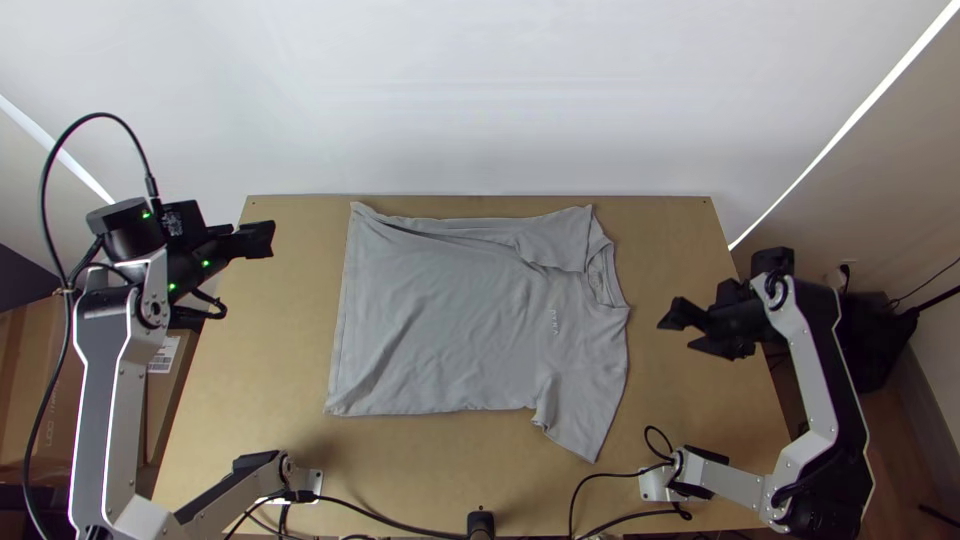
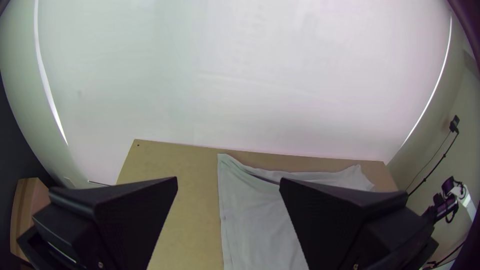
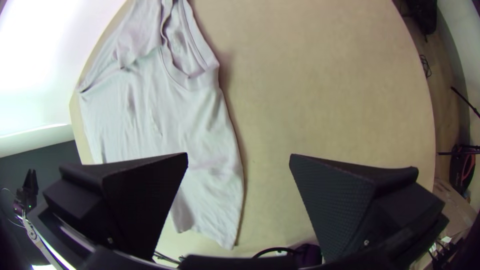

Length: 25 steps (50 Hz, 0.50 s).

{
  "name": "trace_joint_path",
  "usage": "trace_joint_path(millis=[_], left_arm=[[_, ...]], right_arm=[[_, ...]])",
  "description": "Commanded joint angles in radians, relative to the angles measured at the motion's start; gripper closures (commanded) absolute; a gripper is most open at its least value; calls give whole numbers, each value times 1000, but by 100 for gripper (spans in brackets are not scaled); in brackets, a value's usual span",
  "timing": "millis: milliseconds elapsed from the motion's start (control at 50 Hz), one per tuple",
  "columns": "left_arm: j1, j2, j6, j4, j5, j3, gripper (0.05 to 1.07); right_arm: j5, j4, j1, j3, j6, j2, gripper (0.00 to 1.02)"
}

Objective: Fold the t-shirt

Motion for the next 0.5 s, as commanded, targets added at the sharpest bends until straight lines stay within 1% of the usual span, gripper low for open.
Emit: trace_joint_path(millis=[0, 80, 120, 360, 480], left_arm=[[-6, -33, -30, -18, 11, -29, 10], [-12, -50, -35, -25, 11, -35, 10], [-13, -54, -41, -25, 11, -35, 10], [-27, -64, -69, -25, 11, -32, 10], [-30, -65, -75, -26, 11, -37, 10]], right_arm=[[-19, -12, 14, -86, -39, -25, 13], [-31, -9, 31, -137, -53, -19, 13], [-31, 0, 51, -163, -58, -14, 16], [-40, 64, 138, -270, -59, 32, 16], [-40, 137, 169, -308, -47, 41, 18]])
